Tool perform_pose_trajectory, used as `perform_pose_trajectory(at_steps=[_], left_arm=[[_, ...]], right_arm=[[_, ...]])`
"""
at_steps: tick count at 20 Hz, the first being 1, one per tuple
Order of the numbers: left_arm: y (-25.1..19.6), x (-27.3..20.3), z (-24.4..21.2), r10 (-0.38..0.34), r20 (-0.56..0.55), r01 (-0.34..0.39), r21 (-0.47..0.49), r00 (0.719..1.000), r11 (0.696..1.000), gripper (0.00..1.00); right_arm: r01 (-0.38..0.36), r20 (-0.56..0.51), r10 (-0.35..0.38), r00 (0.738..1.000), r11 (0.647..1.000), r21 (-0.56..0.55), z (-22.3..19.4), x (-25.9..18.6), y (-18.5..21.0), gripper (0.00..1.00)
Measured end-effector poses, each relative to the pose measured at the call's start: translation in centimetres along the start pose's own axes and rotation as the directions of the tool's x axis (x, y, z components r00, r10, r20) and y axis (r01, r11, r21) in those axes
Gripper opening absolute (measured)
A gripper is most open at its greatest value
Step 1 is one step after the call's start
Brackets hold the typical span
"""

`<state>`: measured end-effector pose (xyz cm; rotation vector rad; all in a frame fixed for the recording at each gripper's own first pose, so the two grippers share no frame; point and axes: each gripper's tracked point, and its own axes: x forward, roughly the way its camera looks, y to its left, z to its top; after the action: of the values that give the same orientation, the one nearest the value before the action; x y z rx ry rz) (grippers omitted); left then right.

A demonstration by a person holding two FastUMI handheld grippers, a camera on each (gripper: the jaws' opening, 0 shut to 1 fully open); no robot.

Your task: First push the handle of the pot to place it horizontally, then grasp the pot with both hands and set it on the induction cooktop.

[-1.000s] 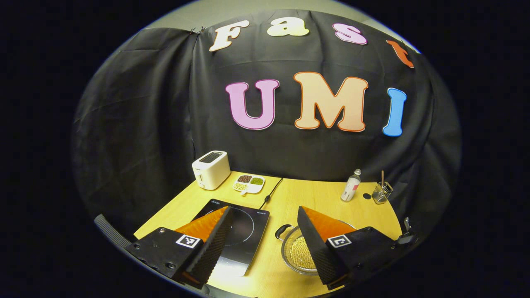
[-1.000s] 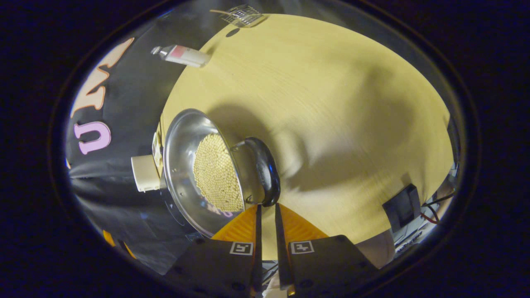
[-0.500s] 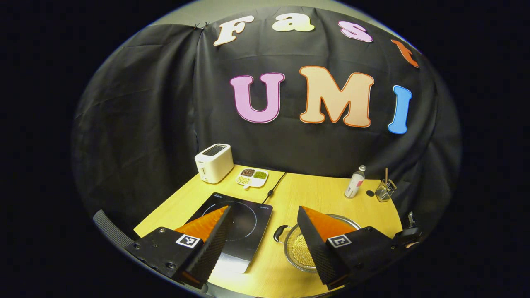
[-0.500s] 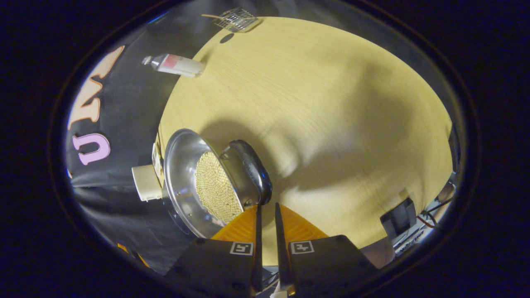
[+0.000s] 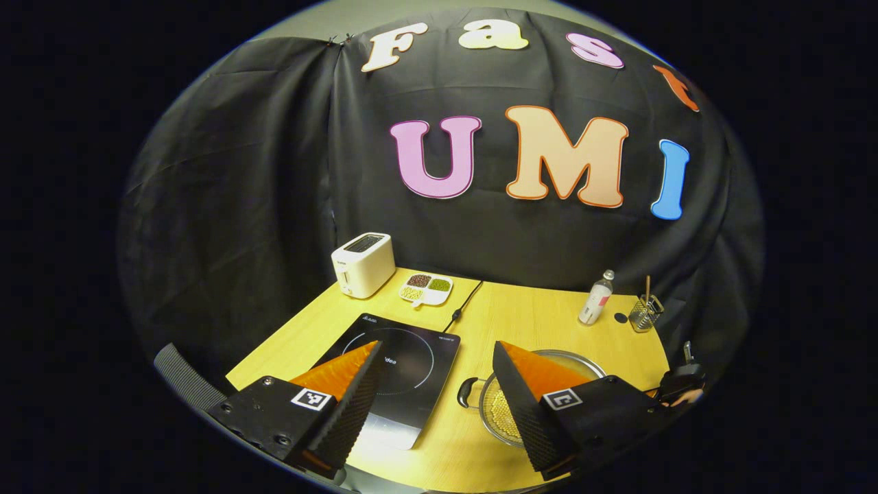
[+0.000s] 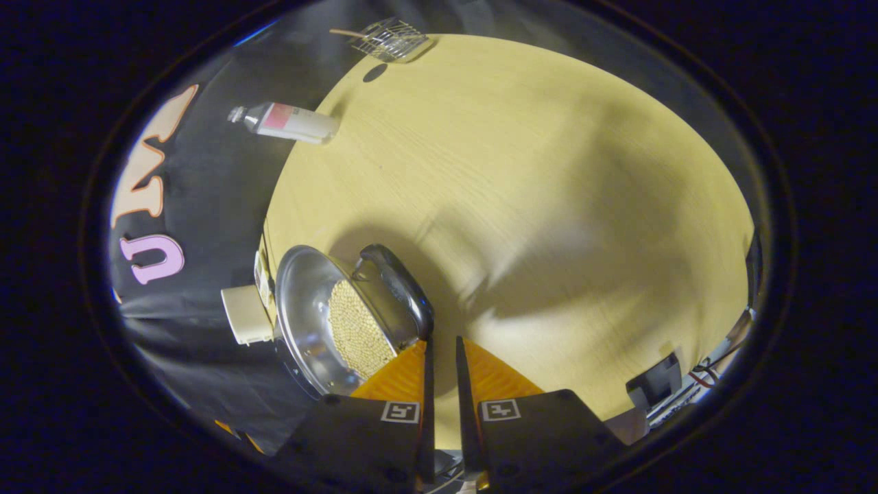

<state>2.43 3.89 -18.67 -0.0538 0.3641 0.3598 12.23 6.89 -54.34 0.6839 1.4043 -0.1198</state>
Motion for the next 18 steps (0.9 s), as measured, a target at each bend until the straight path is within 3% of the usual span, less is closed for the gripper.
perform_pose_trajectory(at_steps=[11,12,13,14,15,16,18], left_arm=[[1.9,0.5,-2.2,0.031,-0.054,-0.032,-0.012,0.998,0.999,0.96],[1.9,0.6,-2.7,0.031,-0.068,-0.031,-0.010,0.997,0.999,0.96],[2.0,0.7,-3.1,0.031,-0.080,-0.032,-0.008,0.996,0.999,0.96],[2.1,0.9,-3.5,0.029,-0.091,-0.030,-0.006,0.995,1.000,0.96],[2.0,1.1,-3.9,0.025,-0.100,-0.026,-0.005,0.995,1.000,0.96],[1.9,1.2,-4.2,0.020,-0.109,-0.021,-0.003,0.994,1.000,0.96],[2.0,1.6,-5.1,0.010,-0.131,-0.010,0.003,0.991,1.000,0.96]], right_arm=[[-0.052,0.013,0.053,0.999,0.998,-0.045,1.2,-1.5,-0.5,0.18],[-0.047,0.027,0.049,0.998,0.997,-0.060,1.6,-1.8,-1.0,0.06],[-0.037,0.035,0.039,0.999,0.997,-0.070,1.8,-2.1,-1.5,0.06],[-0.046,0.040,0.049,0.998,0.996,-0.077,1.9,-2.5,-1.7,0.07],[-0.047,0.051,0.052,0.997,0.995,-0.084,2.6,-3.6,-2.0,0.20],[-0.048,0.065,0.054,0.996,0.995,-0.089,2.8,-3.3,-2.4,0.24],[-0.059,0.080,0.067,0.995,0.993,-0.100,3.4,-4.2,-2.6,0.24]])
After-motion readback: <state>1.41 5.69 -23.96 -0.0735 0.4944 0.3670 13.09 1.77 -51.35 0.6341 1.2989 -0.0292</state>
